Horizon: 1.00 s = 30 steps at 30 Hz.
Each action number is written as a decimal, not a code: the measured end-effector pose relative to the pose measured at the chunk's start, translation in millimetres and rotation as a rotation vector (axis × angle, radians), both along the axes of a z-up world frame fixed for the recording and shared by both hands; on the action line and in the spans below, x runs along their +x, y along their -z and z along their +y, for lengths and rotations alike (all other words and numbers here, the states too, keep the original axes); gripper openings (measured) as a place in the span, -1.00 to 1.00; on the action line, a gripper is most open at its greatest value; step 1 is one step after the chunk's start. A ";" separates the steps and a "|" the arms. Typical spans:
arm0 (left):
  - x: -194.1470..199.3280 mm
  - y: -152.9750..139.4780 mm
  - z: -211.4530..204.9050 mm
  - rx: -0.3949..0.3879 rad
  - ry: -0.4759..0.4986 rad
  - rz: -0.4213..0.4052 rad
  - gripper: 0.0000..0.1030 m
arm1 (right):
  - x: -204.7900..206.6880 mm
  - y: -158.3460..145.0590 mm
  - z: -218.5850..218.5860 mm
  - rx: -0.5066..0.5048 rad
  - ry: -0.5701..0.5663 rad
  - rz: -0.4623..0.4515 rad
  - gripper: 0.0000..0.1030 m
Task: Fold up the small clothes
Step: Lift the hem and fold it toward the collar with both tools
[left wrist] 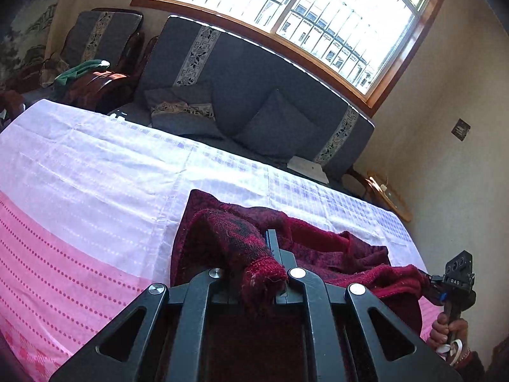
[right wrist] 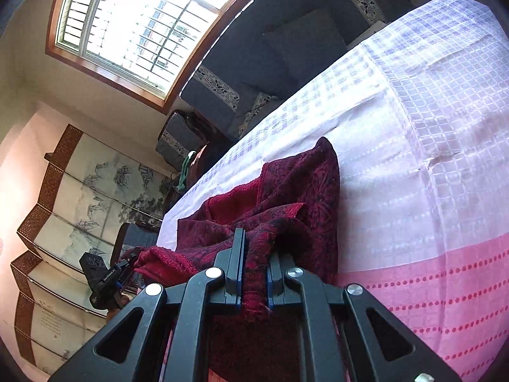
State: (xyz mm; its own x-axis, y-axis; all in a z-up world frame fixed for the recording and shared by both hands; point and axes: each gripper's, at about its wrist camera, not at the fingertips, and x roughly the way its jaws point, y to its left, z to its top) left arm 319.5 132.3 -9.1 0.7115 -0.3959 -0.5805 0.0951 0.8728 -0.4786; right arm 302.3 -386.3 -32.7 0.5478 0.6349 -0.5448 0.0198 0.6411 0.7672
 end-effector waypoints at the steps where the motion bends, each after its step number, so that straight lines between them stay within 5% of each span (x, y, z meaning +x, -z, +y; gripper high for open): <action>1: 5.0 2.0 -1.4 0.004 -0.001 0.001 -0.80 | 4.5 3.5 -0.5 0.002 0.004 0.005 -0.81; 12: 48.5 26.9 -3.8 0.006 0.007 0.022 -0.78 | 33.9 31.9 -3.8 0.040 0.048 0.039 -0.81; 17: 65.3 37.0 1.9 -0.078 0.023 0.070 -0.68 | 40.5 40.2 -5.5 0.045 0.066 0.048 -0.81; 23: 68.7 37.8 10.8 -0.138 -0.023 0.089 -0.27 | 44.6 41.7 -9.9 0.055 0.108 0.033 -0.80; 25: 63.4 30.7 15.7 -0.117 -0.089 0.053 0.27 | 44.7 38.0 -9.1 0.049 0.118 0.016 -0.79; 28: 52.6 16.1 26.1 -0.098 -0.164 -0.026 0.52 | 44.4 34.1 -13.6 0.074 0.149 0.004 -0.69; 29: 51.6 12.6 28.6 -0.090 -0.169 -0.036 0.54 | 43.7 34.0 -17.2 0.098 0.163 0.000 -0.51; 30: 50.3 9.8 29.5 -0.076 -0.171 -0.039 0.54 | 42.1 33.7 -20.8 0.116 0.177 -0.005 -0.12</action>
